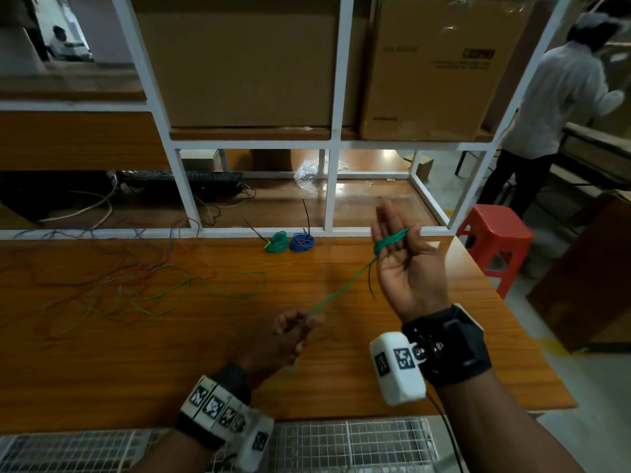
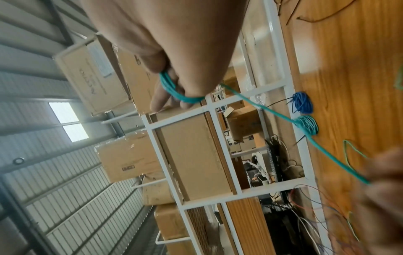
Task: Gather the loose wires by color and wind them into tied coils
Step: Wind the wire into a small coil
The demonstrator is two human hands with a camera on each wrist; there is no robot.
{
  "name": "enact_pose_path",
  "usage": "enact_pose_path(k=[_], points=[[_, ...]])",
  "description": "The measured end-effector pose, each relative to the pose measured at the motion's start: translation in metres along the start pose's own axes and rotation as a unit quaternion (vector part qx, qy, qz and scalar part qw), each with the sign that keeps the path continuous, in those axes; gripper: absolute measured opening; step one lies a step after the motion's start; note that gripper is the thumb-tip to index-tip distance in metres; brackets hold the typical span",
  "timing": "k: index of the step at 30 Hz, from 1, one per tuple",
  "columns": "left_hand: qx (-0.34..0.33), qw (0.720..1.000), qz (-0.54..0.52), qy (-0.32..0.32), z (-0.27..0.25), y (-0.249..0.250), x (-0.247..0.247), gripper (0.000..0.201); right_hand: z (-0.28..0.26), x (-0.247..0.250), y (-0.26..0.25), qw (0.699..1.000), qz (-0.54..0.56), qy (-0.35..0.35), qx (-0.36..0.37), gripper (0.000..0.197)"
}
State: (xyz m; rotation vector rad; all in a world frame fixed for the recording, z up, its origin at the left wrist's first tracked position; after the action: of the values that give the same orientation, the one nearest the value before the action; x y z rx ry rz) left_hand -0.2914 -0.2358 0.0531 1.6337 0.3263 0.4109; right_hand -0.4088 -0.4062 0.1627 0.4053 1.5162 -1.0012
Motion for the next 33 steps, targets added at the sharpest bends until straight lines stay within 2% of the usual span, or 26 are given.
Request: enact_pose_path(k=[2, 3, 4, 5, 6, 8, 9, 10, 11, 12, 14, 17, 19, 20, 22, 24, 26, 29, 31, 33], points=[[-0.044, 0.996, 0.066, 0.026, -0.011, 0.005, 0.014, 0.029, 0.009, 0.019, -0.014, 0.995, -0.074, 0.039, 0.059, 0.042], [-0.076, 0.988, 0.134, 0.03, -0.016, 0.012, 0.02, 0.028, 0.01, 0.027, -0.019, 0.982, -0.16, 0.051, 0.088, 0.043], [-0.103, 0.974, 0.199, 0.028, -0.022, 0.022, 0.024, 0.027, 0.008, 0.032, -0.021, 0.952, -0.278, 0.06, 0.116, 0.044], [-0.127, 0.96, 0.249, 0.029, -0.026, 0.032, 0.028, 0.027, 0.005, 0.033, -0.021, 0.897, -0.415, 0.057, 0.14, 0.045], [-0.15, 0.946, 0.285, 0.032, -0.03, 0.045, 0.03, 0.026, 0.002, 0.032, -0.017, 0.826, -0.541, 0.045, 0.149, 0.044], [-0.204, 0.912, 0.353, 0.052, -0.035, 0.075, 0.036, 0.024, -0.004, 0.032, 0.006, 0.691, -0.714, -0.037, 0.101, 0.039], [-0.241, 0.89, 0.38, 0.067, -0.038, 0.093, 0.04, 0.024, -0.007, 0.036, 0.021, 0.635, -0.765, -0.09, 0.057, 0.037], [-0.277, 0.869, 0.402, 0.078, -0.04, 0.11, 0.043, 0.027, -0.013, 0.041, 0.035, 0.592, -0.793, -0.144, 0.018, 0.04], [-0.307, 0.851, 0.419, 0.081, -0.04, 0.125, 0.046, 0.028, -0.019, 0.047, 0.047, 0.563, -0.804, -0.189, -0.015, 0.047], [-0.326, 0.837, 0.432, 0.074, -0.04, 0.138, 0.048, 0.026, -0.028, 0.049, 0.056, 0.55, -0.803, -0.226, -0.046, 0.055], [-0.347, 0.824, 0.443, 0.057, -0.035, 0.16, 0.05, 0.021, -0.044, 0.051, 0.071, 0.558, -0.773, -0.282, -0.109, 0.066], [-0.358, 0.814, 0.457, 0.026, -0.026, 0.18, 0.047, 0.021, -0.071, 0.038, 0.088, 0.593, -0.694, -0.344, -0.222, 0.063], [-0.33, 0.842, 0.426, 0.008, -0.012, 0.184, 0.048, 0.021, -0.088, 0.022, 0.095, 0.611, -0.627, -0.401, -0.271, 0.05], [-0.309, 0.864, 0.397, 0.004, -0.003, 0.184, 0.05, 0.02, -0.096, 0.011, 0.097, 0.632, -0.579, -0.43, -0.283, 0.042], [-0.278, 0.903, 0.328, 0.011, 0.012, 0.18, 0.053, 0.019, -0.108, -0.013, 0.097, 0.697, -0.458, -0.459, -0.306, 0.03], [-0.248, 0.933, 0.26, 0.021, 0.023, 0.17, 0.053, 0.018, -0.111, -0.036, 0.092, 0.759, -0.324, -0.463, -0.324, 0.031], [-0.217, 0.955, 0.201, 0.029, 0.029, 0.154, 0.048, 0.019, -0.105, -0.057, 0.083, 0.812, -0.189, -0.446, -0.326, 0.029], [-0.201, 0.968, 0.147, -0.019, 0.028, 0.126, 0.03, 0.021, -0.086, -0.084, 0.067, 0.865, -0.049, -0.407, -0.289, 0.026], [-0.18, 0.976, 0.113, -0.039, 0.023, 0.108, 0.019, 0.023, -0.065, -0.09, 0.057, 0.905, -0.054, -0.361, -0.218, 0.031], [-0.154, 0.981, 0.111, -0.039, 0.017, 0.093, 0.012, 0.026, -0.041, -0.082, 0.046, 0.939, -0.107, -0.299, -0.131, 0.037]])
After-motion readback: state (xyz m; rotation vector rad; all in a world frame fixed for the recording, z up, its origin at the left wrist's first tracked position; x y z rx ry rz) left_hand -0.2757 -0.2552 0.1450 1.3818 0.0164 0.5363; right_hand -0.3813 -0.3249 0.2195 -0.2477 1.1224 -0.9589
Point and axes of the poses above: each hand's wrist, its own z-axis towards the middle knuckle, its own x-axis out of the back of the hand, y = z × x, the point moved 7 cm from there along z, towards the middle knuckle, and after that the axes turned 4 degrees about z, right-handed, at the moved point
